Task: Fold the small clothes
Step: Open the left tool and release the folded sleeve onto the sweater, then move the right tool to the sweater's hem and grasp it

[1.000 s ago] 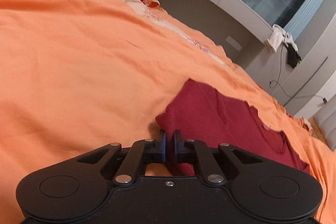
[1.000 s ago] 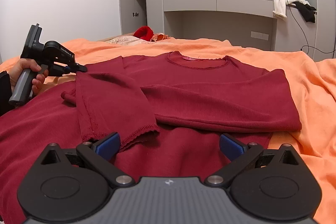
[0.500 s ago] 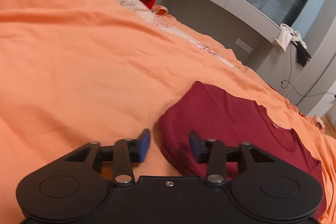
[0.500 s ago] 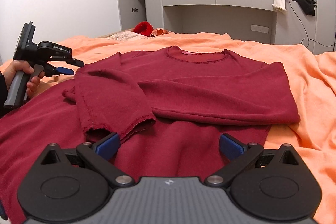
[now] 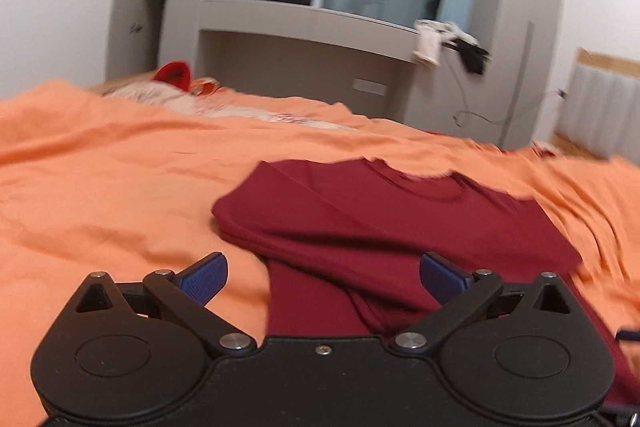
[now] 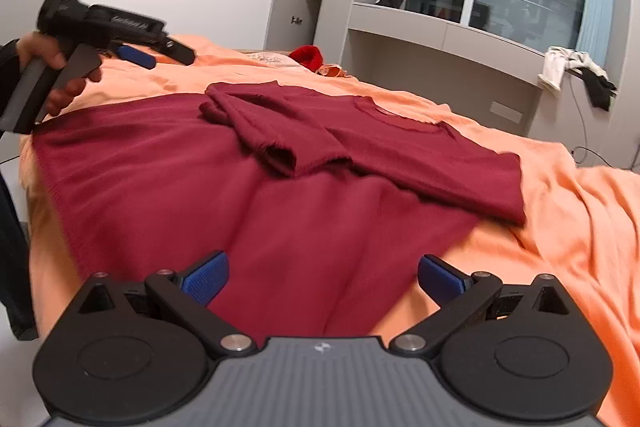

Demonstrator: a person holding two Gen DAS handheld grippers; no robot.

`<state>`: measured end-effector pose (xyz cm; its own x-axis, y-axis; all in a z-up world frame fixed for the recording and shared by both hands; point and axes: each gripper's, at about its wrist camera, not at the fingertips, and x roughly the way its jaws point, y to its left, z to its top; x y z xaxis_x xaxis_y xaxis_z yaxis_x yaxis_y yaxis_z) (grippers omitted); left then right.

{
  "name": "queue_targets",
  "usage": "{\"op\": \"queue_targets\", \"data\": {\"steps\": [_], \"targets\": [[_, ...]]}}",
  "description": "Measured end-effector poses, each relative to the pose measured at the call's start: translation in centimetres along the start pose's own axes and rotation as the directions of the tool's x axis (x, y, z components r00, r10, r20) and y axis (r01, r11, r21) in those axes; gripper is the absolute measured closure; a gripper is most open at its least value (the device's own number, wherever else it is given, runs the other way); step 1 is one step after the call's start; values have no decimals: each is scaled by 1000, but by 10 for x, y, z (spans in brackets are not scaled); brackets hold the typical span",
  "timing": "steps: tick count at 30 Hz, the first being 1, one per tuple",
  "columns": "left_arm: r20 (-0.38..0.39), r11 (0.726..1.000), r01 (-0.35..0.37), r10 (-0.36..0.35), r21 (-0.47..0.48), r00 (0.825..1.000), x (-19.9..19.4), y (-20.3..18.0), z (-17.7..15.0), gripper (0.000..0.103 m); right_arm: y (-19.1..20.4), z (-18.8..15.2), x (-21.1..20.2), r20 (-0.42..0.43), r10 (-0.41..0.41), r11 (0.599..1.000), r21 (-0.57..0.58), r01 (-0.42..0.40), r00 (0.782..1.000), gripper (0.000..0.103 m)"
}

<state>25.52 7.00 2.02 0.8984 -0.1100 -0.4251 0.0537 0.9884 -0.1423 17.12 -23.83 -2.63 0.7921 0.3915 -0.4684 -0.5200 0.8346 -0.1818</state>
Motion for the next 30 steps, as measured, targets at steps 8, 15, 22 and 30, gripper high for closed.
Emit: {"op": "queue_targets", "data": {"steps": [8,15,22,30], "targets": [[4,997,-13,13,74,1000,-63,-6,-49,1,12,-34,-53,-15,-30,999,-20,30,999,0],[32,999,-28,27,19,999,-89,3,-58,1,47,-46,-80,24,-63,989,-135,66,998,0],[-68,991,-132,130,-26,989,-79,12,-63,1,8,-32,-94,135,-51,976,218,21,989,1],[-89,985,-167,163,-41,983,-81,18,-65,1,-28,-22,-64,-41,-265,863,436,256,963,18]]}}
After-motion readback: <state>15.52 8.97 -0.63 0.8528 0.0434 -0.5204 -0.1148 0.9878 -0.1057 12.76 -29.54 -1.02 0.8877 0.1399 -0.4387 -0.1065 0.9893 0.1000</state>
